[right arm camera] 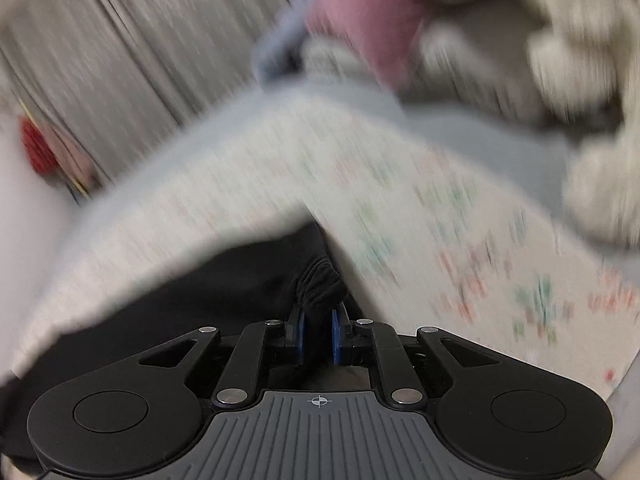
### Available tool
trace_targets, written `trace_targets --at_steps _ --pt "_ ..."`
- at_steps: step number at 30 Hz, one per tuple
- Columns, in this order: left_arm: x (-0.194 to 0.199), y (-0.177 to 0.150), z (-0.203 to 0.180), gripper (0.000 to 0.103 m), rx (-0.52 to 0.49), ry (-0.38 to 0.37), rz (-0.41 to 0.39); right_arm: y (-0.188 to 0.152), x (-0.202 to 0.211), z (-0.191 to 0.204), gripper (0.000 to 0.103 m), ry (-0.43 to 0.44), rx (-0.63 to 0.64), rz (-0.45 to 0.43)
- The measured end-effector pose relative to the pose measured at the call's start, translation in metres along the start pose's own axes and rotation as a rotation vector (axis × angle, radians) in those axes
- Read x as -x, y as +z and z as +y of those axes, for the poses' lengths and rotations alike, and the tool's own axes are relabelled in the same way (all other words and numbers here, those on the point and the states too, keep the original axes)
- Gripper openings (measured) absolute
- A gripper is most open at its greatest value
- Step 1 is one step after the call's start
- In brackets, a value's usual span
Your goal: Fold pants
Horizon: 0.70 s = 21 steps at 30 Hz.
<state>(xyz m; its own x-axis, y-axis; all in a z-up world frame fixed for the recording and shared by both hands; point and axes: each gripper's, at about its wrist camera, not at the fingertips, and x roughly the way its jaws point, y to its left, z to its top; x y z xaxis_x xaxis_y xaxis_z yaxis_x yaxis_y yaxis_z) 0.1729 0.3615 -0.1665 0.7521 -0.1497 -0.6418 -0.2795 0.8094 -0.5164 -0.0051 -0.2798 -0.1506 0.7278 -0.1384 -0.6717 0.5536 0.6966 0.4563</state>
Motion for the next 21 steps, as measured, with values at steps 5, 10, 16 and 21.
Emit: trace_targets --at_steps 5,10,16,21 --pt "0.017 0.014 0.009 0.062 0.046 0.002 -0.003 0.006 0.014 0.01 0.015 -0.007 0.023 -0.033" --pt "0.044 0.018 -0.002 0.069 0.049 0.054 -0.086 0.013 0.028 0.025 0.042 -0.1 0.106 -0.069" --pt "0.049 0.02 -0.069 0.07 -0.117 0.037 -0.17 0.014 0.05 0.084 0.043 -0.239 0.229 -0.267" --pt "-0.002 -0.005 -0.133 0.078 -0.258 -0.073 -0.052 0.005 0.047 0.128 0.048 -0.126 0.268 -0.303"
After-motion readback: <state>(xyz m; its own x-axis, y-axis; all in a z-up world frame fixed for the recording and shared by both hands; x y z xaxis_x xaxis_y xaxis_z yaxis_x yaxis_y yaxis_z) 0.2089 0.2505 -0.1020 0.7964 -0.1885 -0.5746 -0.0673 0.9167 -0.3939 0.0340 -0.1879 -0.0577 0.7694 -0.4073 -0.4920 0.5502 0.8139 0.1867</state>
